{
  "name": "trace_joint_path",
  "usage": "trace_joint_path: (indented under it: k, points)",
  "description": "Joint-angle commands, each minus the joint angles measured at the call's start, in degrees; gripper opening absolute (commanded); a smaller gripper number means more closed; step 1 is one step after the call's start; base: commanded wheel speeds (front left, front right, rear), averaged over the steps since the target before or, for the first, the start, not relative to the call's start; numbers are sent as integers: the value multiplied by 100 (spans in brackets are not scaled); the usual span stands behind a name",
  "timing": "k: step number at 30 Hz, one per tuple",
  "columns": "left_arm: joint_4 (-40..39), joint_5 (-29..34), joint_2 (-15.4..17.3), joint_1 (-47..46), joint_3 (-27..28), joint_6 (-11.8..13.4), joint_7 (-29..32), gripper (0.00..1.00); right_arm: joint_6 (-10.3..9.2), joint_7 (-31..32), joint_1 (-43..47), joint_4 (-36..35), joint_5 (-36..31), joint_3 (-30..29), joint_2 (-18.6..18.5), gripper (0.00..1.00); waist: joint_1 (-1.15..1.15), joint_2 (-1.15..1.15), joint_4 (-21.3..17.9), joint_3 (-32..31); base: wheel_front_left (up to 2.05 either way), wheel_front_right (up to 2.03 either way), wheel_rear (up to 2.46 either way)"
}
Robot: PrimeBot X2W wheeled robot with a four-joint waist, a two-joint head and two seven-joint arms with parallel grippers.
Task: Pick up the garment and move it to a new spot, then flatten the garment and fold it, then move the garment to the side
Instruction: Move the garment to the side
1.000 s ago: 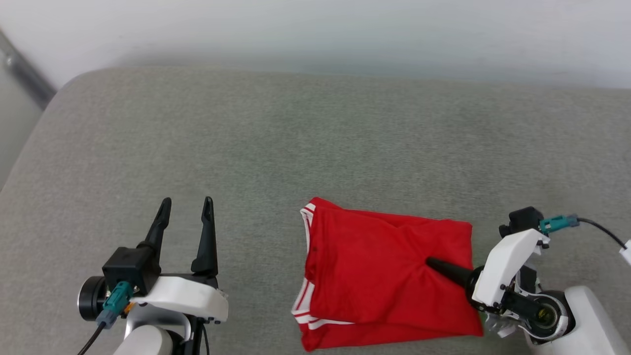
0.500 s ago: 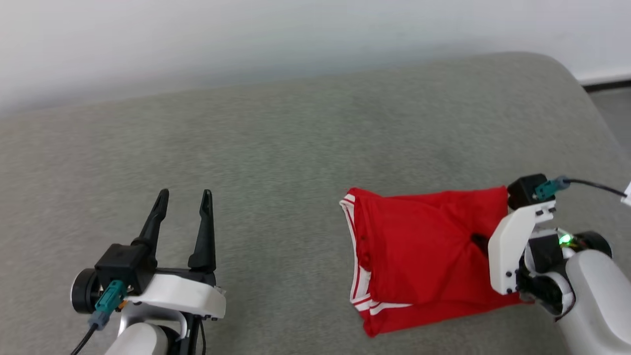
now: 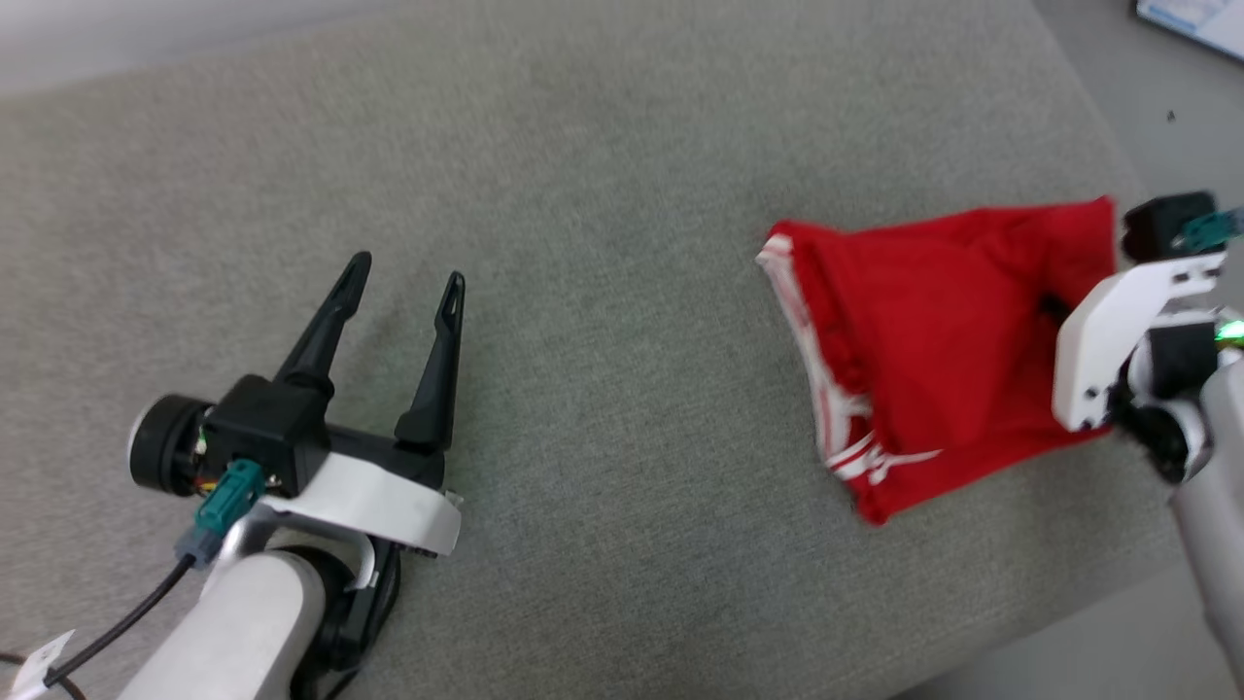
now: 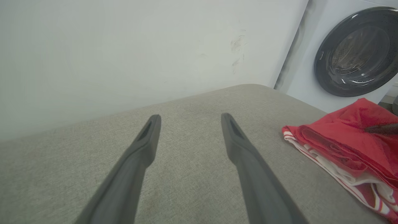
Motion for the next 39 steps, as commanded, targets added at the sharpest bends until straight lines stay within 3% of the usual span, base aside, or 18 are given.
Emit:
trace_joint_path:
  k: [1,8,14,15,16,24,27,34,39]
  points:
    - [-39,37,31,-91,9,-14,21,100,-6,-59,-118,27,-53,-25,-39,0,-1,0,-124,382,0,0,0]
    - [-407,235,242,-513,-87,-160,301,100,-6,-818,-926,754,-841,-825,-336,0,-1,0,106,1059,0,0,0]
    - [-633,341,378,-718,-59,-174,424,100,-7,-1403,-1344,1174,-1494,-1759,-337,3,-1,0,208,1416,0,0,0]
    - [-655,350,392,-741,-60,-166,440,100,-7,-1495,-1370,1255,-1598,-1944,-274,26,-1,0,213,1450,0,0,0]
    - [-678,359,403,-762,-57,-159,452,100,-6,-1585,-1391,1326,-1726,-2100,-213,100,-1,0,214,1477,0,0,0]
    - [-659,375,401,-761,-107,-124,483,100,-6,-2575,-1267,1367,-3036,-3401,277,100,-1,0,171,1349,0,0,0]
    - [-563,320,349,-646,-92,-92,390,100,-5,-2879,-1141,1297,-3365,-3630,460,100,-1,0,146,1114,0,0,0]
    - [-230,64,113,-127,-11,125,43,100,-6,-3246,-512,1070,-3611,-3624,783,100,-1,0,222,263,0,0,0]
    - [-68,-165,-64,306,77,296,-211,100,-6,-3261,289,614,-3334,-3376,1082,100,-1,0,385,-312,0,0,0]
